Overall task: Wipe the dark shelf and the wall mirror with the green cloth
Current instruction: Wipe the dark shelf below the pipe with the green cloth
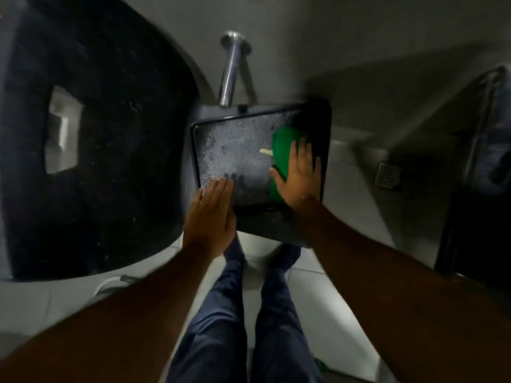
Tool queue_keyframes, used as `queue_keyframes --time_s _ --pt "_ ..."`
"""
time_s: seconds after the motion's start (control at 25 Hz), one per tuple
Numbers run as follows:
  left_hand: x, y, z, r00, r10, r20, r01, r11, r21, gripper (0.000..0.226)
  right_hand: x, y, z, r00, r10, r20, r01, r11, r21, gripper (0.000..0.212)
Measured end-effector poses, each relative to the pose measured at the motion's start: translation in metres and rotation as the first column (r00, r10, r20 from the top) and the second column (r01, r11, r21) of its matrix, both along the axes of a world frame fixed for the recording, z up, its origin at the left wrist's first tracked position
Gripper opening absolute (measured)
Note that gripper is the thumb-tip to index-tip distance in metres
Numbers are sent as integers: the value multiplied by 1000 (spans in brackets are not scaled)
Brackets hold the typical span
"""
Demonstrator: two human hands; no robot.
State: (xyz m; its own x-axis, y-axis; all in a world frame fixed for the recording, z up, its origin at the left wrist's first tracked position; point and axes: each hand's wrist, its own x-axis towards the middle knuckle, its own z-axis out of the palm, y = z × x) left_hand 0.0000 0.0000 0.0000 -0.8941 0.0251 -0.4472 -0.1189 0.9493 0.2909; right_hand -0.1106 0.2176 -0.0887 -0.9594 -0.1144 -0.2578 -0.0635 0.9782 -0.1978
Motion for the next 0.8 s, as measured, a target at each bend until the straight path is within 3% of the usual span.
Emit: queue_keyframes --time_s 0.16,0.24,0.36,0.52,0.68,0.8 --pt "-31 11 -3 998 11 -67 -9 1000 23 72 -54 18 -5 1000 5 -12 -4 997 73 98" --pt "-41 16 -5 997 6 -74 -4 1000 26 74 -51 12 -8 996 -39 -82 46 995 88 89" --pt "-35 -5 -36 999 11 -41 -14 998 -57 77 -43 -13 -44 999 -7 -38 7 1000 -4 70" --pt "-28 13 -35 999 -35 8 36 997 -74 77 -30 10 -49 998 -61 -12 58 978 -202 62" --pt "-57 19 32 988 -148 46 153 977 -151 85 -32 14 29 998 -68 -18 57 934 -353 63" --pt "-109 28 110 977 -163 -136 142 978 -156 94 -52 18 111 994 -66 -89 21 901 -432 57"
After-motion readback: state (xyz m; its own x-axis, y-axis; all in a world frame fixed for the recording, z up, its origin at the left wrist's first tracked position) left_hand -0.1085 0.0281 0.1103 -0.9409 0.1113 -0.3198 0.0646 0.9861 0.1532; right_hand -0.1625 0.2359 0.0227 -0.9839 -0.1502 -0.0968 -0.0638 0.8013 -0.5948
